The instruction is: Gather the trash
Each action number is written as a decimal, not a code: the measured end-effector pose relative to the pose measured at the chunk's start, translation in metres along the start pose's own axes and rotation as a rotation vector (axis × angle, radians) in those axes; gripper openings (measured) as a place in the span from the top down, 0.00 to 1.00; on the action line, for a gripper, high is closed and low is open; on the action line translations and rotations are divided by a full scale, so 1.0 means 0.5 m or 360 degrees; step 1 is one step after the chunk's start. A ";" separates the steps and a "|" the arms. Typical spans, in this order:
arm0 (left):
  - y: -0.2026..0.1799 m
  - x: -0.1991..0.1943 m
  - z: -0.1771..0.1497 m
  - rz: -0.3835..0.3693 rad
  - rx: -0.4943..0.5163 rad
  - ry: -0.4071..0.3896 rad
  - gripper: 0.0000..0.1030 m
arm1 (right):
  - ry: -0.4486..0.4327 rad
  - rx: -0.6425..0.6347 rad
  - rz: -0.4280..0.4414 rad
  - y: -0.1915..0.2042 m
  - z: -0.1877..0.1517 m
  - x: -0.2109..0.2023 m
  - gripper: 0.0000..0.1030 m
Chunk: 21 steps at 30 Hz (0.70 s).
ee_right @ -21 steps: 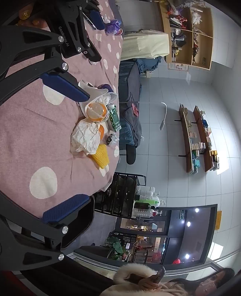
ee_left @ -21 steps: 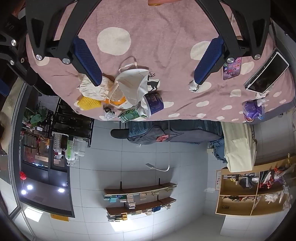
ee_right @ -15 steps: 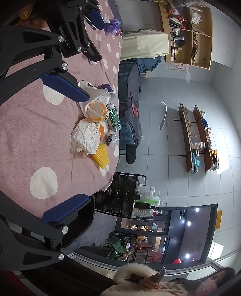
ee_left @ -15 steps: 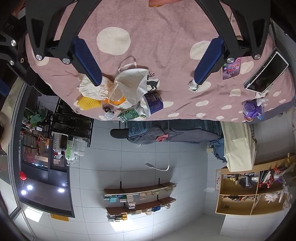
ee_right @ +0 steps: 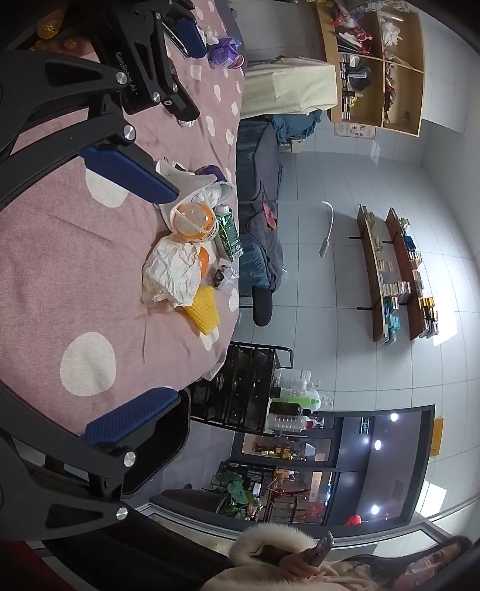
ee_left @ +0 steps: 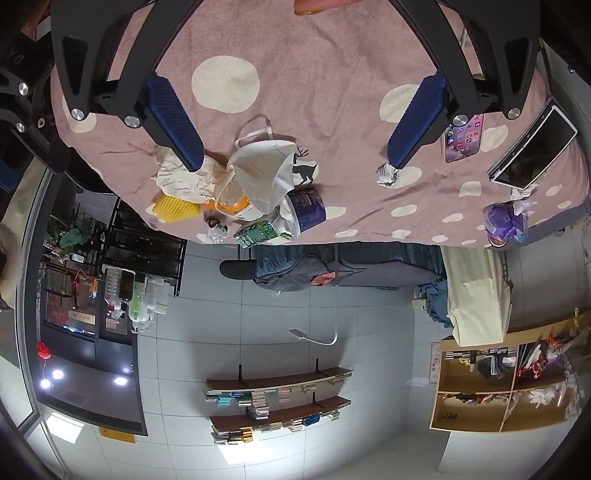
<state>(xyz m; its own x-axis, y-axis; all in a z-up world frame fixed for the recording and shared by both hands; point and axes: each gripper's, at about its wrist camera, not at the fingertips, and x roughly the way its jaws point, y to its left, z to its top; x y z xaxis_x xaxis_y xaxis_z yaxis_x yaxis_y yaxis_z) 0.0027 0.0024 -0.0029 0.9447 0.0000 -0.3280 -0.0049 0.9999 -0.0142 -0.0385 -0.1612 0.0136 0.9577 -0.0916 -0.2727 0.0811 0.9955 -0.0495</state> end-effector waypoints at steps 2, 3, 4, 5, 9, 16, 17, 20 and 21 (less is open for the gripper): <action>-0.003 -0.001 0.000 0.0001 0.0010 -0.0011 0.05 | 0.0001 -0.0001 -0.0007 0.000 -0.002 0.005 0.04; -0.003 -0.002 0.000 0.0001 0.0013 -0.0016 0.05 | 0.0003 0.0001 -0.0008 -0.004 0.000 0.006 0.04; -0.004 -0.002 0.000 0.0000 0.0016 -0.0019 0.05 | 0.0006 0.0005 -0.0007 -0.005 0.001 0.009 0.04; -0.004 -0.003 0.000 0.0000 0.0017 -0.0021 0.05 | 0.0008 0.0008 -0.0008 -0.002 0.001 0.005 0.04; -0.003 -0.004 -0.001 -0.0002 0.0015 -0.0021 0.05 | -0.0003 0.0011 -0.0014 0.003 0.004 -0.012 0.04; -0.003 -0.007 -0.001 -0.0008 0.0021 -0.0029 0.05 | -0.0030 0.0002 -0.0023 0.008 0.006 -0.024 0.04; -0.003 -0.007 0.000 -0.0008 0.0019 -0.0027 0.05 | -0.0030 0.0003 -0.0022 0.007 0.005 -0.023 0.04; -0.002 -0.007 -0.001 -0.0010 0.0009 -0.0026 0.05 | -0.0032 0.0009 -0.0022 0.006 0.004 -0.024 0.04; -0.002 -0.006 -0.001 -0.0012 0.0007 -0.0024 0.05 | -0.0032 0.0012 -0.0024 0.007 0.004 -0.024 0.04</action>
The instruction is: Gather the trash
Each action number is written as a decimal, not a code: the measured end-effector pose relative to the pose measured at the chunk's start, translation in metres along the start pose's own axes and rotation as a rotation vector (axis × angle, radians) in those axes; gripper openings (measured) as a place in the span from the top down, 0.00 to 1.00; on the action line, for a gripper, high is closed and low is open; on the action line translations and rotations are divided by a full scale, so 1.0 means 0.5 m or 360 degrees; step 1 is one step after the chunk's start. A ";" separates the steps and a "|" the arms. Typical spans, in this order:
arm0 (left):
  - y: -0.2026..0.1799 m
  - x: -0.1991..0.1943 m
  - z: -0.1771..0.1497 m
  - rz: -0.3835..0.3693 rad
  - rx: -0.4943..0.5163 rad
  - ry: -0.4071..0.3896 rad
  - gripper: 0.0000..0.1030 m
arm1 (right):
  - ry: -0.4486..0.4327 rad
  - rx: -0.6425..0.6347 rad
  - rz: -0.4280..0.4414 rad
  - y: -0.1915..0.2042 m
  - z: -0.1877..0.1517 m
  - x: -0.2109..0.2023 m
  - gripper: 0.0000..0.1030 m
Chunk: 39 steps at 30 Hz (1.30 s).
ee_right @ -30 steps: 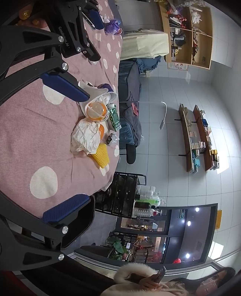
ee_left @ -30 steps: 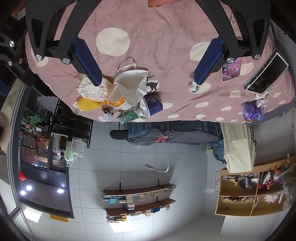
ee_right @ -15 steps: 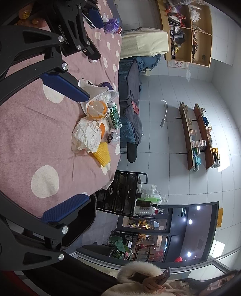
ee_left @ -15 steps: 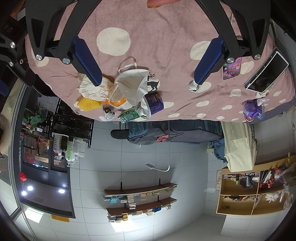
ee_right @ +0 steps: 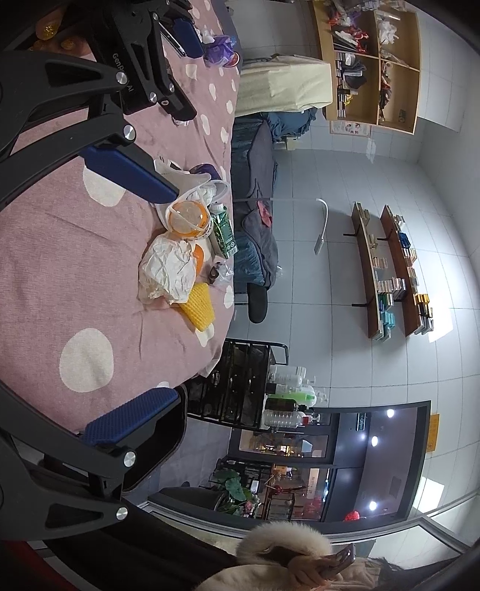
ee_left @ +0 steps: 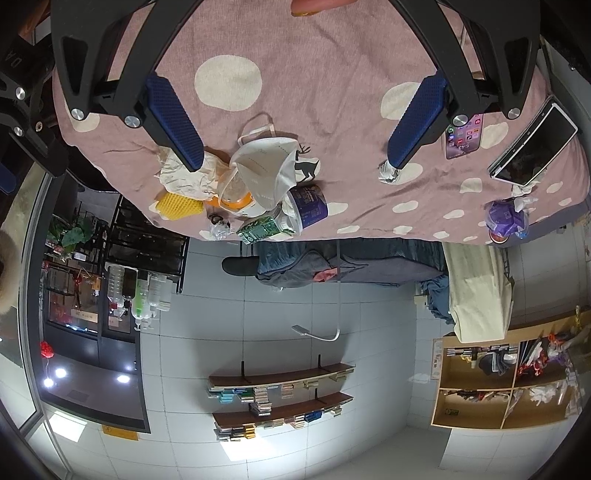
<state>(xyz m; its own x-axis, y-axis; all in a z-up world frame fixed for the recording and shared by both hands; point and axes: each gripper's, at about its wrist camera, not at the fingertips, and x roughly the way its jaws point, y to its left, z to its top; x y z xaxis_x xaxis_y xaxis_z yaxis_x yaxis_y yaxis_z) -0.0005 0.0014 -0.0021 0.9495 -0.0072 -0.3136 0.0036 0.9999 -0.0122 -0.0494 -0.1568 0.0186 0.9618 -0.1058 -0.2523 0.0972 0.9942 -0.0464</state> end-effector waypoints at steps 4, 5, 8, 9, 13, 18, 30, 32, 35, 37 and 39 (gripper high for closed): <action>0.000 0.000 0.000 -0.0001 0.0002 0.0000 0.05 | 0.0000 0.0005 -0.0001 0.000 0.000 -0.001 0.04; 0.000 0.000 0.000 -0.0002 0.0000 0.0001 0.05 | 0.0000 0.0006 -0.0001 0.000 0.000 -0.002 0.04; 0.001 -0.001 -0.001 -0.0006 0.0003 -0.0002 0.05 | -0.0003 0.0006 -0.0004 0.000 -0.001 -0.003 0.04; 0.001 0.000 -0.001 -0.0007 0.0003 0.0000 0.05 | -0.0002 0.0006 -0.0002 0.000 -0.001 -0.003 0.04; 0.001 0.000 -0.002 -0.0012 0.0004 0.0008 0.05 | -0.0001 0.0009 -0.0005 -0.001 -0.001 -0.003 0.04; -0.002 -0.002 -0.002 -0.0014 0.0010 0.0007 0.05 | 0.0000 0.0011 -0.0004 -0.001 0.000 -0.003 0.04; -0.004 -0.004 -0.001 -0.0019 0.0020 0.0004 0.05 | 0.0003 0.0011 -0.0003 -0.002 0.001 -0.003 0.04; -0.005 -0.004 -0.001 -0.0018 0.0020 0.0002 0.05 | 0.0002 0.0014 -0.0003 -0.003 0.001 -0.004 0.04; -0.005 -0.004 -0.001 -0.0018 0.0023 0.0004 0.05 | 0.0003 0.0010 -0.0004 -0.003 0.001 -0.004 0.04; -0.005 -0.004 0.000 -0.0016 0.0026 0.0004 0.05 | 0.0004 0.0012 -0.0002 -0.003 0.001 -0.004 0.04; -0.004 -0.004 0.000 -0.0019 0.0019 0.0004 0.05 | 0.0006 0.0012 -0.0001 -0.004 0.001 -0.005 0.04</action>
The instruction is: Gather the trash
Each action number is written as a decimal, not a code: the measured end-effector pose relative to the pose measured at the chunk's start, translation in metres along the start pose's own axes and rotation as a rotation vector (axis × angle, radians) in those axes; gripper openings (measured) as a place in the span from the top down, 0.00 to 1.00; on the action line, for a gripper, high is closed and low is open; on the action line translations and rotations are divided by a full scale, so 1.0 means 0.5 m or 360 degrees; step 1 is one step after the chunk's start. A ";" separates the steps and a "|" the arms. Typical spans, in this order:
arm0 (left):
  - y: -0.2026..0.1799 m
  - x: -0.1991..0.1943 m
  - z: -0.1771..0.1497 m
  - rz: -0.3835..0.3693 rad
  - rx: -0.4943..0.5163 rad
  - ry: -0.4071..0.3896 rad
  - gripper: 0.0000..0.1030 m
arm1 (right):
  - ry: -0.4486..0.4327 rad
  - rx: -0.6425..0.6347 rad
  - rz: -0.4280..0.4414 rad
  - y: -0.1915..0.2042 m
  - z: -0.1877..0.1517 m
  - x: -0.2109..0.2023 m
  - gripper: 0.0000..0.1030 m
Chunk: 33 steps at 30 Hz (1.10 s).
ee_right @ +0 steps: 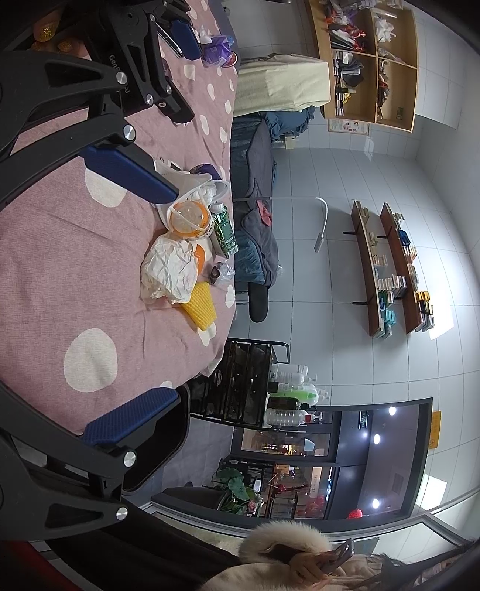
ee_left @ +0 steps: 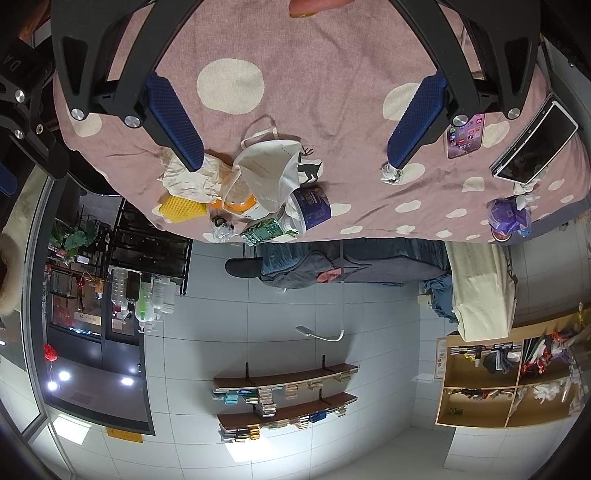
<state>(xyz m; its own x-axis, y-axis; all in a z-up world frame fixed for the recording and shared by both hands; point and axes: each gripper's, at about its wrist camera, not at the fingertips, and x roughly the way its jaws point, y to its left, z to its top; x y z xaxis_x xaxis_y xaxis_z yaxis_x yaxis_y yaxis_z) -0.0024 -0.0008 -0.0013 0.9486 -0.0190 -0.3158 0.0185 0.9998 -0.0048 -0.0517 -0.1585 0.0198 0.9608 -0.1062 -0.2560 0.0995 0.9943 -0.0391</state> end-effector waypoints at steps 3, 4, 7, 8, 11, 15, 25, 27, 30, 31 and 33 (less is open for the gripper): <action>-0.001 0.000 0.001 -0.0001 -0.0001 -0.0001 0.05 | 0.0000 0.0000 0.0001 0.000 -0.001 0.000 0.04; -0.001 0.000 0.001 -0.0001 0.0001 -0.0002 0.05 | 0.0000 0.0001 0.0000 0.000 -0.001 0.000 0.04; 0.001 0.002 0.001 -0.0002 0.0000 0.0004 0.05 | 0.0000 -0.0001 -0.0001 0.000 -0.001 0.000 0.04; 0.001 0.003 0.000 -0.0002 0.0000 0.0005 0.05 | 0.0000 0.0000 -0.0001 0.000 -0.001 0.000 0.04; 0.002 0.004 -0.001 -0.0001 0.0000 0.0007 0.05 | 0.0005 0.0001 0.0002 -0.001 -0.002 0.000 0.04; 0.003 0.006 -0.004 -0.0001 -0.0001 0.0012 0.05 | 0.0014 -0.0001 0.0005 0.001 -0.002 0.004 0.04; 0.001 0.071 -0.038 -0.0035 0.0118 0.0234 0.05 | 0.0339 -0.0011 0.0170 0.008 -0.026 0.096 0.04; 0.008 0.090 -0.045 -0.0072 0.0120 0.0318 0.05 | 0.0476 0.0021 0.0237 0.007 -0.037 0.133 0.04; 0.028 0.117 -0.054 -0.0094 0.0097 0.0420 0.05 | 0.0615 0.0046 0.0333 0.013 -0.053 0.177 0.04; 0.038 0.129 -0.056 -0.0100 0.0082 0.0456 0.05 | 0.0654 0.0037 0.0368 0.019 -0.055 0.191 0.04; 0.056 0.152 -0.059 -0.0103 0.0050 0.0519 0.05 | 0.0705 0.0036 0.0420 0.029 -0.057 0.213 0.04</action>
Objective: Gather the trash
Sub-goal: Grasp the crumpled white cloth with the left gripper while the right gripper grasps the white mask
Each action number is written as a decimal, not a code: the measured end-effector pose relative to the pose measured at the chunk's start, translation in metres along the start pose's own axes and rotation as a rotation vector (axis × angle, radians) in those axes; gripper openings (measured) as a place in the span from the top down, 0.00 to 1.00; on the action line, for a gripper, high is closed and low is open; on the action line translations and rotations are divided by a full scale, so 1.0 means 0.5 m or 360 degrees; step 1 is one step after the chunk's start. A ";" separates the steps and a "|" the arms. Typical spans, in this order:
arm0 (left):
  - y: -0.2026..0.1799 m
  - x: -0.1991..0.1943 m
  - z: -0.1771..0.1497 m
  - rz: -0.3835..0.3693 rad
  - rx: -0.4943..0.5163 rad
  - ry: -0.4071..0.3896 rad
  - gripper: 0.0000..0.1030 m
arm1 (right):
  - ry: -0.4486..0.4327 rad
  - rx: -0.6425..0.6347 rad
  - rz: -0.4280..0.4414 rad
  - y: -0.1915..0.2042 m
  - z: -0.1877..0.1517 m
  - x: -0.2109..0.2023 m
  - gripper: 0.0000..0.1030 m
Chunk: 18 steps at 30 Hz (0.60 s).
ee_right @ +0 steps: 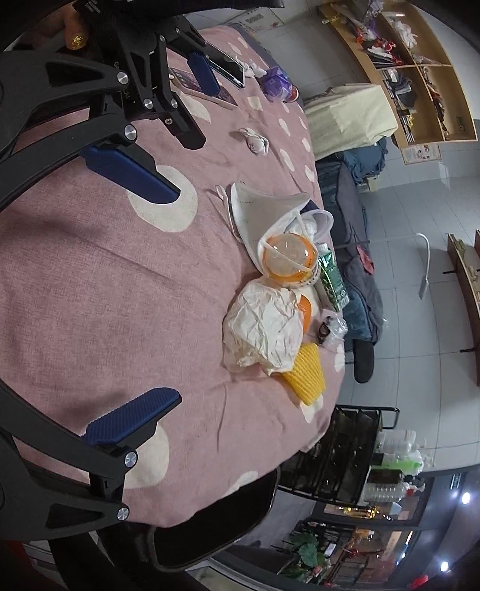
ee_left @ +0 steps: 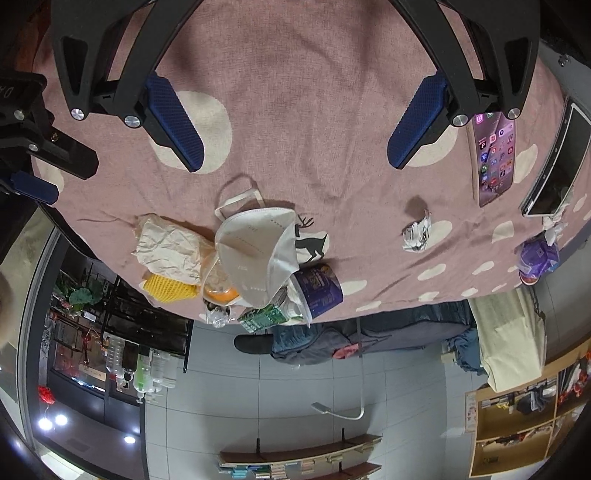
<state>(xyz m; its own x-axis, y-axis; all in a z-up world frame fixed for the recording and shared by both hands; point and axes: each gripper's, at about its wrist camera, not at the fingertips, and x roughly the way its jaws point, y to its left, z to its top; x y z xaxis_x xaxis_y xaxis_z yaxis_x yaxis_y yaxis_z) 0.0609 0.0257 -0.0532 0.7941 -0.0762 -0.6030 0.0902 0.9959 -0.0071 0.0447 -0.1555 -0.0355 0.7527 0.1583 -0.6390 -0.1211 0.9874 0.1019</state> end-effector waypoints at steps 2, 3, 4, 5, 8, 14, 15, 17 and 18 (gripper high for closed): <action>0.022 0.024 0.007 -0.0005 -0.0048 0.0066 0.05 | 0.0067 0.0015 0.0067 0.003 0.013 0.024 0.04; 0.036 0.036 0.012 -0.0009 -0.0073 0.0098 0.05 | 0.0090 0.0022 0.0099 0.005 0.020 0.034 0.04; 0.047 0.046 0.017 -0.0009 -0.0089 0.0118 0.05 | 0.0104 0.0025 0.0120 0.008 0.026 0.045 0.04; 0.061 0.057 0.024 -0.0001 -0.0100 0.0139 0.05 | 0.0118 0.0014 0.0126 0.012 0.032 0.054 0.04; 0.103 0.091 0.049 0.0068 -0.0100 0.0186 0.05 | 0.0161 -0.0029 0.0152 0.030 0.048 0.083 0.04; 0.184 0.178 0.104 0.0107 -0.0102 0.0357 0.17 | 0.0220 -0.0078 0.0229 0.062 0.075 0.129 0.04; 0.198 0.191 0.113 0.0099 -0.0124 0.0382 0.17 | 0.0222 -0.0088 0.0229 0.066 0.079 0.133 0.04; 0.226 0.218 0.127 0.0110 -0.0165 0.0423 0.18 | 0.0220 -0.0100 0.0243 0.073 0.089 0.143 0.04; 0.236 0.229 0.130 0.0121 -0.0172 0.0442 0.20 | 0.0221 -0.0104 0.0254 0.076 0.094 0.149 0.04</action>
<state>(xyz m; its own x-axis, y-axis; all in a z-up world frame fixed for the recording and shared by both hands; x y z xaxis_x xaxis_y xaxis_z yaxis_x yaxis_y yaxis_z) 0.2017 0.1315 -0.0712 0.6002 0.0002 -0.7998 -0.0394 0.9988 -0.0293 0.1266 -0.1060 -0.0436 0.6247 0.3067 -0.7181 -0.2767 0.9469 0.1636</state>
